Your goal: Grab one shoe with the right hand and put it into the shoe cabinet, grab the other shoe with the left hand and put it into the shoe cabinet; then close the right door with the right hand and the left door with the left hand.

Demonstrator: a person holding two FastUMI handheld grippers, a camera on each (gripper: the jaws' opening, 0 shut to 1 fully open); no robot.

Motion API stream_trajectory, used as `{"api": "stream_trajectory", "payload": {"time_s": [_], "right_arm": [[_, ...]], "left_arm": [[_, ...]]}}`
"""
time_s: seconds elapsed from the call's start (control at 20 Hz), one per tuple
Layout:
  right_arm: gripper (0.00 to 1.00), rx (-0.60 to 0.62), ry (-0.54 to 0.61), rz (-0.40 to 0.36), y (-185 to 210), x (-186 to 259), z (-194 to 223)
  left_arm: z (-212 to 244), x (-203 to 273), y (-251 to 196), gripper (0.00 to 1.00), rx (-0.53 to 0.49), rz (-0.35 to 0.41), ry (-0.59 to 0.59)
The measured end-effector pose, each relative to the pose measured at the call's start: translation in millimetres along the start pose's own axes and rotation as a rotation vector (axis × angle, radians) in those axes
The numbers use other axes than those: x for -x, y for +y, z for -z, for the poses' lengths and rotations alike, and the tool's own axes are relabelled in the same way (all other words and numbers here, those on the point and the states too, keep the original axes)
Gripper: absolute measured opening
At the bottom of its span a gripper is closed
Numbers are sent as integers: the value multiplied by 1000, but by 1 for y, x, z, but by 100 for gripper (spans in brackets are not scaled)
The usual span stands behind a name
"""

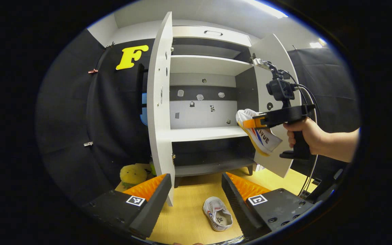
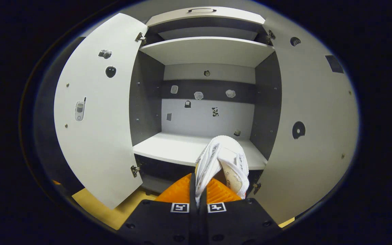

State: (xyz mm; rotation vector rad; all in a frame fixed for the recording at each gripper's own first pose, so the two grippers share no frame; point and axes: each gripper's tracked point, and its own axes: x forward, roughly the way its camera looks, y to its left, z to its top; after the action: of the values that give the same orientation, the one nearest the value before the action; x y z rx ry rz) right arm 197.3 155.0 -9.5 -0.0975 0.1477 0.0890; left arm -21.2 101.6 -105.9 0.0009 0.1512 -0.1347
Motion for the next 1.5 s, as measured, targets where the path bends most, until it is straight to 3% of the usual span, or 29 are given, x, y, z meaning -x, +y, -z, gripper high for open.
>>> {"api": "stream_trajectory", "payload": {"time_s": [0.3,0.6,0.8,1.1,1.5], "right_arm": [[5,70,-58,9,-23,-60,-54],[5,159,-43,16,-36,-135,-75],[4,225,34,18,-43,-192,-60],[5,206,195,49,-60,-259,-27],[5,87,371,54,-46,-294,14]], "left_arm": [[-4,-10,7,93,41,-72,19],[-7,-25,13,94,80,-106,38],[-11,-35,23,94,75,-137,24],[7,-47,27,95,100,-164,78],[2,-47,43,95,105,-241,78]]}}
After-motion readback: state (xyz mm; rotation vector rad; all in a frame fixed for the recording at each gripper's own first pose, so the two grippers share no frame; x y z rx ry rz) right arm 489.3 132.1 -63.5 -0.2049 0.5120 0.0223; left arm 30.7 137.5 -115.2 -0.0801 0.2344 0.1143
